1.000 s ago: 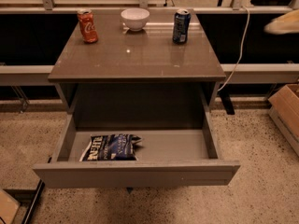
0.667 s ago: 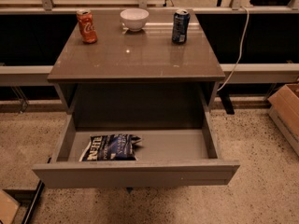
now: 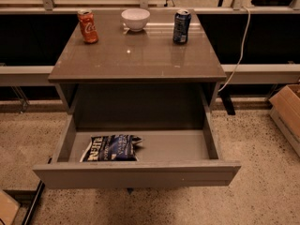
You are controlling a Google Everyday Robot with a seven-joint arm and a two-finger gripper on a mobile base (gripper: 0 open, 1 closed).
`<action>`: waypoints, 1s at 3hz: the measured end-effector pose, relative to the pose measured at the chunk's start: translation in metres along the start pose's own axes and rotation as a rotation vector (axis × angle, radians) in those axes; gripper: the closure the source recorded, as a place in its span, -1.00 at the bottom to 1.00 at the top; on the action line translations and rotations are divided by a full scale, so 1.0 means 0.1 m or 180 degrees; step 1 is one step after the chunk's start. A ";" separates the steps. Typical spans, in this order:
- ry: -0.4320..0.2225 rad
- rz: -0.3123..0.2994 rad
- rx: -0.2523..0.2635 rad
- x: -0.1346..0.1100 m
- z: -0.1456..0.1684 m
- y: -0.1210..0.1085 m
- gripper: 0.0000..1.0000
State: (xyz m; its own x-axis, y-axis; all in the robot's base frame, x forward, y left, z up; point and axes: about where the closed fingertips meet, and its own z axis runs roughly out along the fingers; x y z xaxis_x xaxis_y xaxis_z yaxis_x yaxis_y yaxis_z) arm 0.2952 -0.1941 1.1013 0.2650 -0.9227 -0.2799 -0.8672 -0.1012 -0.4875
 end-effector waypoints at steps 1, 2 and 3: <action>0.0001 -0.0002 0.0003 0.00 0.00 0.00 -1.00; 0.0021 -0.0066 0.0099 -0.11 -0.07 -0.04 -0.64; 0.0026 -0.0080 0.0119 -0.14 -0.09 -0.04 -0.50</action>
Offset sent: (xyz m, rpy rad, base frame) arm 0.0000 0.0000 0.0000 0.0000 0.0000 0.0000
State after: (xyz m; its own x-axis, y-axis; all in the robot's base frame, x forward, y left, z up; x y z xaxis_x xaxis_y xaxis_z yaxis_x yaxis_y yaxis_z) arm 0.2915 -0.1844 1.1143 0.2829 -0.9231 -0.2604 -0.8440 -0.1106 -0.5249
